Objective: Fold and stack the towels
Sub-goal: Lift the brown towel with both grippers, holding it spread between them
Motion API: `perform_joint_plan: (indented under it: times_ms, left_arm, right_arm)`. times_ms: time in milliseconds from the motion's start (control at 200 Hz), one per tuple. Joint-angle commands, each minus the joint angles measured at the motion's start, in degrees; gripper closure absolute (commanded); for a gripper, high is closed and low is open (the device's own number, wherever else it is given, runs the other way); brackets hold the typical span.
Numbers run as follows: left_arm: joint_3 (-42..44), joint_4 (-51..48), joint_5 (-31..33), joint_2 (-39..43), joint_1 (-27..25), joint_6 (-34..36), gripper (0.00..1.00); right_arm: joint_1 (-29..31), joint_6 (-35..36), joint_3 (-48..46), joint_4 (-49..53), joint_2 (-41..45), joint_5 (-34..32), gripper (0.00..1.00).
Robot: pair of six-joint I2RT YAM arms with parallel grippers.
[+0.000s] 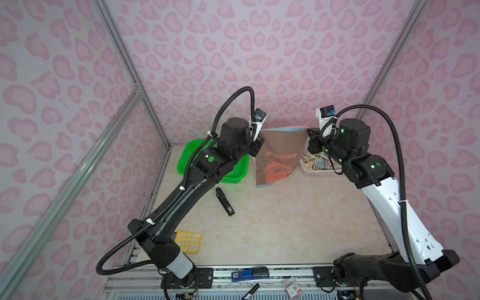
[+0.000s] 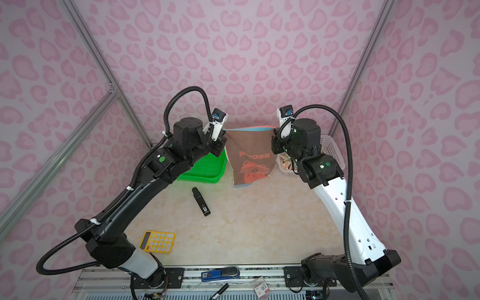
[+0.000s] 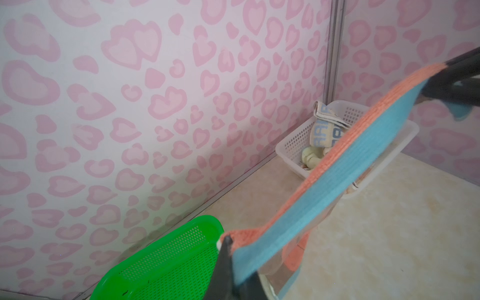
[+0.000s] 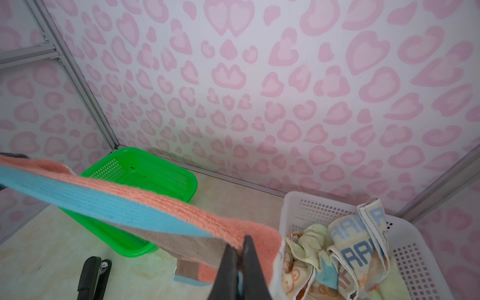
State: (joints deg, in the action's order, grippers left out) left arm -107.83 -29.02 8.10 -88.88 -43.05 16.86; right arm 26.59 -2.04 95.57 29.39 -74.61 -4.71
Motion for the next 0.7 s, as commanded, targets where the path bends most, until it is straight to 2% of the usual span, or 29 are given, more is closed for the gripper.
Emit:
perform_joint_plan:
  times_ms: [0,240,405,525,695]
  left_arm:
    - [1.8,-0.5,-3.0,4.6,-0.1,-3.2,0.98]
    - [10.1,1.4,-10.7,17.7,-0.9,-11.8,0.98]
    - [17.2,6.0,-10.3,25.0,-0.9,-16.7,0.98]
    - [17.3,4.6,-7.8,23.7,-0.9,-17.6,0.98]
    - [14.3,2.2,-1.3,14.6,-0.5,-16.5,0.98]
  right_arm:
    - [2.0,3.1,0.1,3.0,2.7,-2.3,1.00]
    - [12.5,6.0,-1.2,6.4,10.5,-8.0,1.00]
    - [15.4,4.1,-1.5,9.1,12.7,-10.0,1.00]
    - [15.5,3.2,-3.2,9.5,13.0,-12.5,1.00]
    - [14.6,3.6,-5.9,8.3,11.3,-17.6,1.00]
